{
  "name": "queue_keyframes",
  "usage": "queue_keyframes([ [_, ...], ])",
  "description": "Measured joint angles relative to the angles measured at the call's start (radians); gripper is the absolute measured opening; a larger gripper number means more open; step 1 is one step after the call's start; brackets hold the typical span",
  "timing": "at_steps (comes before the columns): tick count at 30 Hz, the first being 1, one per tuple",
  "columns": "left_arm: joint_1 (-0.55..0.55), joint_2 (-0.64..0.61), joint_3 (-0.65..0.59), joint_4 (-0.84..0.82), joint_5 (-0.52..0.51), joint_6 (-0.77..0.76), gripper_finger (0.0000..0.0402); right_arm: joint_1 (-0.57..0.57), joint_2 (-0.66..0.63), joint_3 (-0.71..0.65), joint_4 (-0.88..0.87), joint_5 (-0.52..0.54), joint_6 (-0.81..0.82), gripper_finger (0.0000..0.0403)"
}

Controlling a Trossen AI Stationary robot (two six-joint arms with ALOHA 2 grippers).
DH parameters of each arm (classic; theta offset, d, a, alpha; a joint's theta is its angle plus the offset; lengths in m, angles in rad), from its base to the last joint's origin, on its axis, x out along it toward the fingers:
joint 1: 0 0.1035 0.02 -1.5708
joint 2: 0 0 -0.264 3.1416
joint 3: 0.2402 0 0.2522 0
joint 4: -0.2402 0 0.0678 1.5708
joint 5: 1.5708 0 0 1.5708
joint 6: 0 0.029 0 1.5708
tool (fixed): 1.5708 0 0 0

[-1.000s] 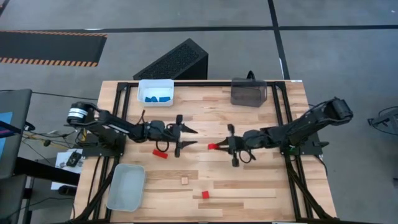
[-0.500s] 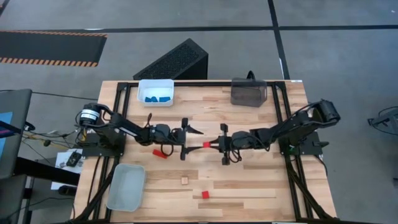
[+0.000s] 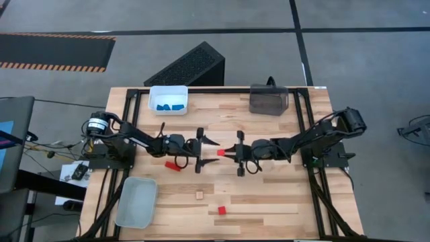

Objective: Sort & place blocks by color
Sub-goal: Put the right red block into the gray bin

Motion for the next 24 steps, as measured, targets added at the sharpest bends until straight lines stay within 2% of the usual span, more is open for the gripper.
queue_keyframes([
  [17, 0.001, 0.0, 0.029, 0.087, -0.024, 0.062, 0.0279, -0.019, 0.0, 0.0, -0.017, 0.0, -0.001, 0.0045],
  [20, 0.002, 0.0, 0.051, 0.057, -0.012, 0.073, 0.0266, -0.018, 0.0, -0.001, -0.018, 0.0, -0.001, 0.0045],
  [24, 0.001, 0.0, 0.065, 0.002, 0.003, 0.105, 0.0229, -0.018, 0.0, -0.001, -0.017, 0.0, -0.001, 0.0045],
])
